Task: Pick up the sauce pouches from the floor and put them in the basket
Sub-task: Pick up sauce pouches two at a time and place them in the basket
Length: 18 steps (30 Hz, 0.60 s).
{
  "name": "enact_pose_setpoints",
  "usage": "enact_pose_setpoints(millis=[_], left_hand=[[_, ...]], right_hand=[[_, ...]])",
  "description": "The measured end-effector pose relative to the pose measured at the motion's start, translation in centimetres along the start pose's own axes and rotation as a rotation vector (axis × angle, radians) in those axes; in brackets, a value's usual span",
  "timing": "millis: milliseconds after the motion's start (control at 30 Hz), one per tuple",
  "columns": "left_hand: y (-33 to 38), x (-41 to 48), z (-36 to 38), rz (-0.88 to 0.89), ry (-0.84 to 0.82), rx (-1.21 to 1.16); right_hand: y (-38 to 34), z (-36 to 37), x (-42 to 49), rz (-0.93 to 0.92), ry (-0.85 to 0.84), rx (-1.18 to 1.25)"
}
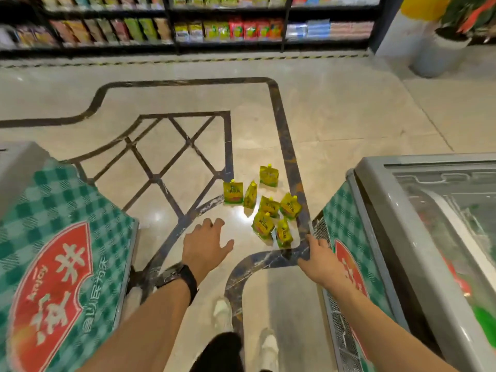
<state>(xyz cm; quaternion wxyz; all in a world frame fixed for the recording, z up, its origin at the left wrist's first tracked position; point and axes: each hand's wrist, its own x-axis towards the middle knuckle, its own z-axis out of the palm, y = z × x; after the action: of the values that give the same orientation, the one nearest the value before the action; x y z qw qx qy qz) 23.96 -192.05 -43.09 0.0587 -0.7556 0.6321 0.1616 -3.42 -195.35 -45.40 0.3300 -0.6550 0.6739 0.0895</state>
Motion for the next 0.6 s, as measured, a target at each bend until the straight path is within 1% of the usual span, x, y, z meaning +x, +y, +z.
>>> enact_pose_setpoints(millis=[100, 200, 267, 367, 467, 533, 600], left_hand=[[-1.2, 5.6, 1.8, 0.006, -0.075, -0.014], [-2.1, 13.3, 5.9, 0.041, -0.165, -0.028], [-2.6, 18.5, 10.3, 0.052, -0.208, -0.017], [-3.4, 25.9, 19.2, 0.094, -0.261, -0.008], [-3.4, 33.3, 28.5, 0.137, -0.265, 0.037], [-2.7, 37.8, 34.5, 0.145, -0.259, 0.041], [-1.6, 41.6, 40.1, 0.173, -0.231, 0.016]], right_hand=[[0.0, 0.3, 4.7, 0.08, 0.026, 0.11], [0.9, 2.4, 10.8, 0.222, 0.01, 0.171], [2.2, 4.9, 15.7, 0.306, 0.039, 0.203], [5.5, 10.6, 24.8, 0.377, 0.055, 0.202], [9.1, 17.5, 34.2, 0.371, 0.049, 0.193], [11.3, 22.0, 40.2, 0.338, 0.042, 0.18], [13.3, 25.8, 45.7, 0.292, 0.074, 0.151]])
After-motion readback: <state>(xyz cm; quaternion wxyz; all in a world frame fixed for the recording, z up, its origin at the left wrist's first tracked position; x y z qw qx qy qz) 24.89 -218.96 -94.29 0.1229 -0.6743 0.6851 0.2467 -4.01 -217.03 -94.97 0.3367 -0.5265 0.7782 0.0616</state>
